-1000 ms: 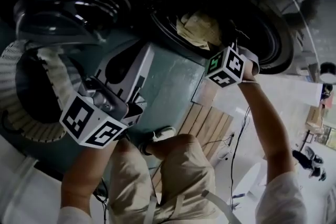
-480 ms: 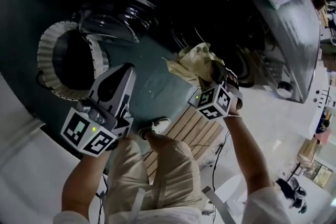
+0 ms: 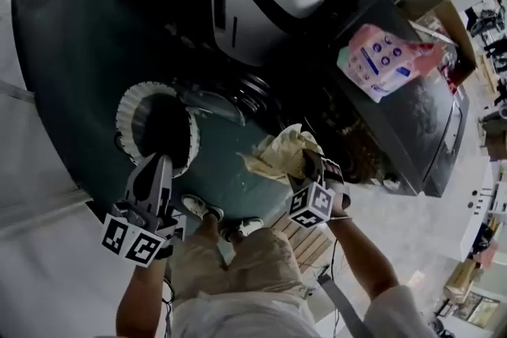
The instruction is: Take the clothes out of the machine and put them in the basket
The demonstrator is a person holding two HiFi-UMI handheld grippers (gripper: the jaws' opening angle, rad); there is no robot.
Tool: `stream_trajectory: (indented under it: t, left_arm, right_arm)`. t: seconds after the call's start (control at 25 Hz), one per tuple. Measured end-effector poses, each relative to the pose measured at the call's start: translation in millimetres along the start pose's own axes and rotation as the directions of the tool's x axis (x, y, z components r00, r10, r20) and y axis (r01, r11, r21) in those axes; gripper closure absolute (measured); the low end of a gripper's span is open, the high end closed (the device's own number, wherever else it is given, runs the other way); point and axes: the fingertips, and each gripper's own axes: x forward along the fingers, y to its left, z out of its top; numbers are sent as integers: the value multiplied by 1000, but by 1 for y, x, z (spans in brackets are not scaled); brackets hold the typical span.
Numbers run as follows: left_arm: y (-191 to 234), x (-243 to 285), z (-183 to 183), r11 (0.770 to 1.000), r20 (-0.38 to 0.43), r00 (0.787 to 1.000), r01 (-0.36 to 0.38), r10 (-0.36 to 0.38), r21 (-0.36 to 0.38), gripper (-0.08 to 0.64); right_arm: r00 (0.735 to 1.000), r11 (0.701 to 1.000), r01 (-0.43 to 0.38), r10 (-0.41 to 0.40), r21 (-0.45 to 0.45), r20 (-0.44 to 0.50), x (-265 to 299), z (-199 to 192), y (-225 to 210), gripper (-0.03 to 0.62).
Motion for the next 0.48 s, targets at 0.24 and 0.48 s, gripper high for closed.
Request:
stream_trajectory:
  t: [0.24, 0.48]
  left_arm:
    - [68, -65, 83, 992, 115, 986, -113, 118, -49, 546]
    - [123, -120, 133, 970, 198, 952, -217, 235, -107, 546]
  right_arm:
    - [996, 998, -49, 51, -26, 67, -23, 132, 8, 325]
    - [974, 983, -135, 154, -122, 164, -30, 262, 48, 325]
